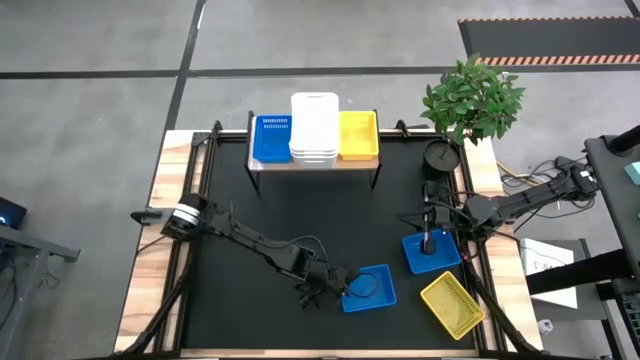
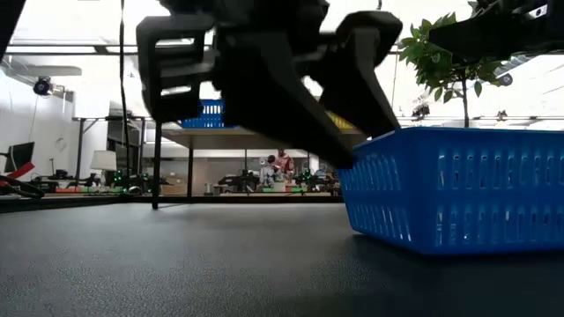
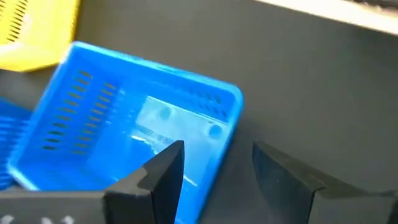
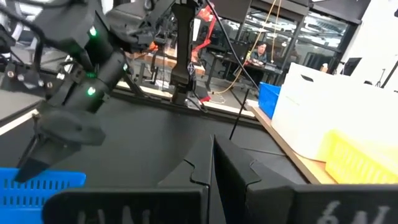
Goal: Stack baskets on shelf by color
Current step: Stack the bottom blue bin on the blue bin on the shelf
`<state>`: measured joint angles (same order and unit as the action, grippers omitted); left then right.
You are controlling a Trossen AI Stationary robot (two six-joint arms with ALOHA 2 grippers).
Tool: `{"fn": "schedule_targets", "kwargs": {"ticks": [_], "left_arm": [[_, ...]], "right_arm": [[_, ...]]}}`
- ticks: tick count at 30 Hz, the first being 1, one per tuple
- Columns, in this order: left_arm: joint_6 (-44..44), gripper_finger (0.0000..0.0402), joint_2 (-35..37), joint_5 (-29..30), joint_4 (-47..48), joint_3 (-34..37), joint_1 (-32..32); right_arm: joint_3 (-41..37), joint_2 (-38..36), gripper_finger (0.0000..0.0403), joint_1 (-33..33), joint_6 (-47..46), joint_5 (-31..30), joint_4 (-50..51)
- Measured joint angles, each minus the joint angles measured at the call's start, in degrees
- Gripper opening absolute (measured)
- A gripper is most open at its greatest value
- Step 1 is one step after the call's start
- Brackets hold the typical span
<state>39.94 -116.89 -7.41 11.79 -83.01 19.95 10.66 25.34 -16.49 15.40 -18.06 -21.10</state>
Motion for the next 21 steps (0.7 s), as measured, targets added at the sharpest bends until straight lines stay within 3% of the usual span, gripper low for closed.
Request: {"fn": "schedule_targets", "kwargs": {"ticks": [7, 10, 15, 21], "left_arm": [[-0.4, 0.0161, -1.7, -5.6, -2.1, 0.0, -1.3], [-0.1, 0.0121, -1.7, -5.6, -2.4, 0.0, -1.3], [-0.2, 0.002, -1.5, -5.7, -1.9, 0.0, -1.3], [-0.6, 0.0005, 0.1, -2.5, 0.9, 0.1, -0.3]], "right_arm": [[0.0, 0.0, 0.0009, 0.0, 0.0, 0.0, 0.6], [0.0, 0.0, 0.0009, 0.0, 0.0, 0.0, 0.8], [0.0, 0.0, 0.0009, 0.0, -0.3, 0.0, 0.9], [0.0, 0.0, 0.0009, 0.0, -0.9, 0.0, 1.3]]}}
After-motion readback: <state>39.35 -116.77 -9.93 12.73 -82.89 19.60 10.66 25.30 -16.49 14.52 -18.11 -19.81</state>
